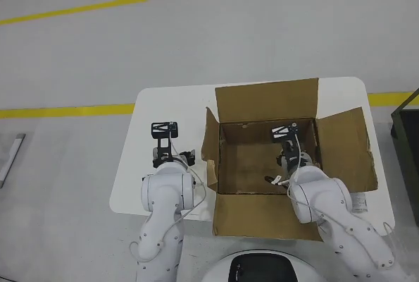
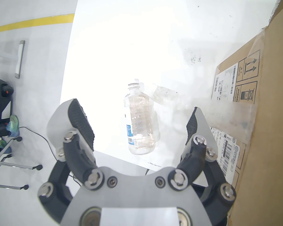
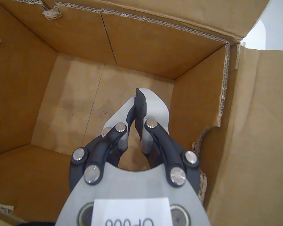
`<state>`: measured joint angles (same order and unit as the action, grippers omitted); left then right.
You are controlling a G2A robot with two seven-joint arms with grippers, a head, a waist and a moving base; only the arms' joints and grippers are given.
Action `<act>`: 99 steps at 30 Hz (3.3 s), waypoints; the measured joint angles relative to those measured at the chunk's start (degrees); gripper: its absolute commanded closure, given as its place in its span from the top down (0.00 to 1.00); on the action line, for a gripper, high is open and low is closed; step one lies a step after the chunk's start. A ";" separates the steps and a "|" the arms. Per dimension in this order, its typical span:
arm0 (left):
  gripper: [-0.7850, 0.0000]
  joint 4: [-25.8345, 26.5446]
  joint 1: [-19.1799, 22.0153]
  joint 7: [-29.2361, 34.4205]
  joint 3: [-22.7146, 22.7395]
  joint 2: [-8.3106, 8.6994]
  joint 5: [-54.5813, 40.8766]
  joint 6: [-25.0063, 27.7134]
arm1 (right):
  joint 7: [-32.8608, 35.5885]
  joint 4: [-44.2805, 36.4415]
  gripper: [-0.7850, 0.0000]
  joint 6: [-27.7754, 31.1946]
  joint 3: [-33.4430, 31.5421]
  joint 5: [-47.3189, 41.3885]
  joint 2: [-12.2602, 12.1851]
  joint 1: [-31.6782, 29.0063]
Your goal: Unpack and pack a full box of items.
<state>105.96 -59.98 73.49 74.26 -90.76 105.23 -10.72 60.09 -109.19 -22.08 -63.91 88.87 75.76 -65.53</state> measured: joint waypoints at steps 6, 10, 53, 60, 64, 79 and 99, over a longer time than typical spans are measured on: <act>1.00 0.00 0.00 0.00 0.00 0.00 0.00 0.00 | -0.49 1.93 0.00 3.57 -0.02 -0.55 0.12 0.30; 1.00 0.00 0.00 0.00 0.00 0.00 0.00 0.00 | 2.73 6.43 0.00 4.48 0.96 -0.35 0.74 3.85; 1.00 0.00 0.00 0.00 0.00 0.00 0.00 0.00 | 17.54 30.93 0.45 4.30 5.06 4.76 6.62 18.40; 1.00 0.00 0.00 0.00 0.00 0.00 0.00 0.00 | 17.47 32.12 0.44 4.45 4.58 5.07 7.23 18.59; 1.00 0.00 0.00 0.00 0.00 0.00 0.00 0.00 | 17.21 32.94 0.40 4.55 4.51 5.10 7.59 18.70; 1.00 0.00 0.00 0.00 0.00 0.00 0.00 0.00 | 16.01 33.25 0.00 6.12 2.69 3.90 8.56 18.50; 1.00 0.00 0.00 0.00 0.00 0.00 0.00 0.00 | 14.62 27.22 0.10 16.46 4.31 -1.08 9.45 15.64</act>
<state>105.96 -59.98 73.49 74.26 -90.76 105.23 -10.72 74.72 -81.97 -5.62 -59.60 87.80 85.20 -49.88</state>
